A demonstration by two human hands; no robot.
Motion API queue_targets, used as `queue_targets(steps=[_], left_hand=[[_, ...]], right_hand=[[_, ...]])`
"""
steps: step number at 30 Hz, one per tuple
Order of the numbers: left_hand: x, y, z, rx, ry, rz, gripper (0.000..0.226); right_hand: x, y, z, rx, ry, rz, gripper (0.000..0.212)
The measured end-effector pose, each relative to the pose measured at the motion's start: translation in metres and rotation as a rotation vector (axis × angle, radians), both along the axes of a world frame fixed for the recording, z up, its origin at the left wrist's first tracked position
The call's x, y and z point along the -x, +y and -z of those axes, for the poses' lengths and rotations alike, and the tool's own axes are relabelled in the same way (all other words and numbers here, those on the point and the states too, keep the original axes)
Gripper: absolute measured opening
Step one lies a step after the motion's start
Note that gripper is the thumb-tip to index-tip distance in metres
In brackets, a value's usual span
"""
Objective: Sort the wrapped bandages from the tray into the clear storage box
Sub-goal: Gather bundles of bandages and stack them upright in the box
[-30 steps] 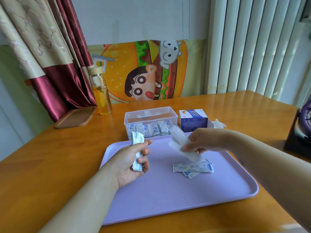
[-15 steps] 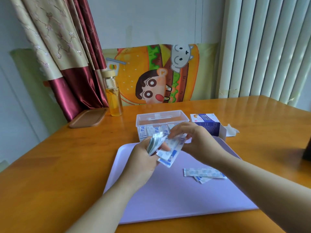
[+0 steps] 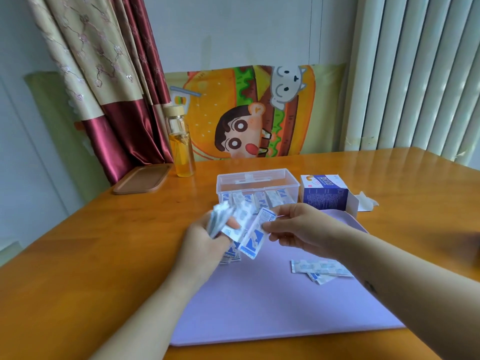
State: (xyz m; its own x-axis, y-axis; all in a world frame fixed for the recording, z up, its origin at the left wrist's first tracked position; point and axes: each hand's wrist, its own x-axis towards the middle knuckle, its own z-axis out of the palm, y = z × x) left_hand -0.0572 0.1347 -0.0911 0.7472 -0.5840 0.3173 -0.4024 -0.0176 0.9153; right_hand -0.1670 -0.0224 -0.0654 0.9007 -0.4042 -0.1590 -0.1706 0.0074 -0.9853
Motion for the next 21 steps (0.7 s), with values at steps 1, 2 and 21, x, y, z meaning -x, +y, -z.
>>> queue_targets(steps=[1,2,21], left_hand=[[-0.005,0.003,-0.001,0.016,0.006,-0.085,0.014],[-0.010,0.006,-0.002,0.047,0.038,-0.146,0.020],[-0.008,-0.001,0.001,0.052,0.360,0.084,0.010]], right_hand=[[-0.006,-0.001,0.001,0.029,0.012,0.038,0.006],[-0.014,-0.001,0.003,0.074,0.030,0.066,0.008],[-0.048,0.014,-0.010,0.187,-0.104,-0.060,0.012]])
